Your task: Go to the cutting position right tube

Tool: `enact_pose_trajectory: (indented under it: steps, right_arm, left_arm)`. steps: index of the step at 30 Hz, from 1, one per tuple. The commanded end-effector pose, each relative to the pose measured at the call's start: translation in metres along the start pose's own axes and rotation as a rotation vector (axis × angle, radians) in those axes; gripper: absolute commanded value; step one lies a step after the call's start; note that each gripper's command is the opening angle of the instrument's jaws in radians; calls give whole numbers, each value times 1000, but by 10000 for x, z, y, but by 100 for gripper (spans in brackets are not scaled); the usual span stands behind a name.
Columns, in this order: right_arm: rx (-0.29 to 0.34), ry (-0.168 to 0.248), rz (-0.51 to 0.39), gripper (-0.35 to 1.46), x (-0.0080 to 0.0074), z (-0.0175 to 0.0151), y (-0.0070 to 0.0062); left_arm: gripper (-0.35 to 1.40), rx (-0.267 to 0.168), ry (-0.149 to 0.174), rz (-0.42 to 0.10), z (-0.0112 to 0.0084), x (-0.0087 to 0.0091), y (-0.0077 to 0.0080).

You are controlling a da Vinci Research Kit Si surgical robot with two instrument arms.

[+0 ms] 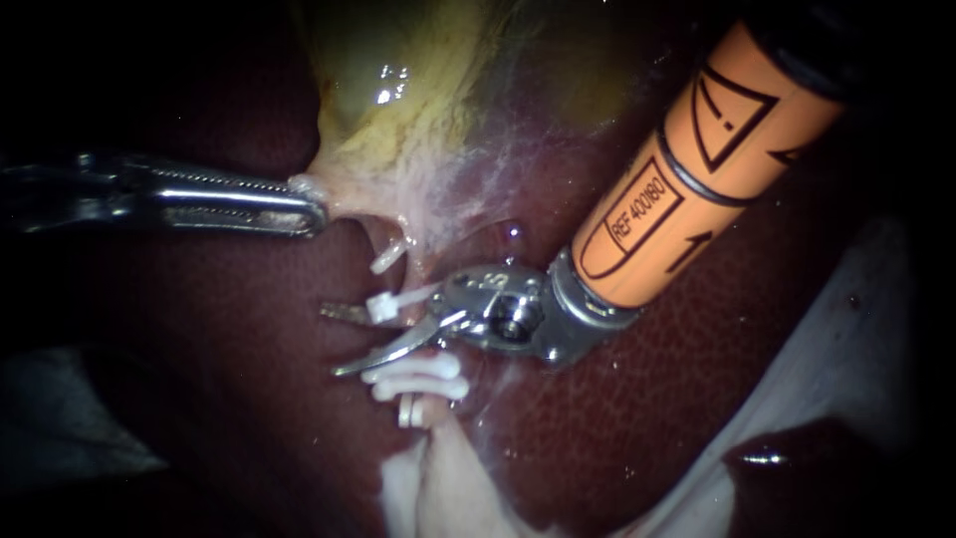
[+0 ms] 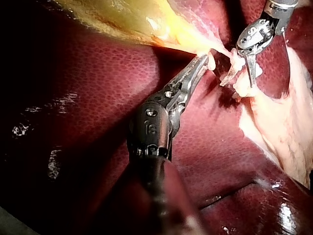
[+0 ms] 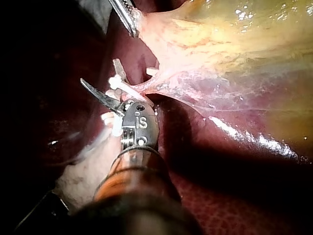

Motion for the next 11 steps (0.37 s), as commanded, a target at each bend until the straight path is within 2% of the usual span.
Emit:
enact_pose_trajectory:
  steps: [1,11]
  right_arm:
    - [0,-1,-1,135,0,0,0]
    - [0,-1,-1,137,-1,-1,1]
  left_arm:
    - [-35,-2,0,0,0,0,0]
    - [-35,-1,0,1,2,-1,-1]
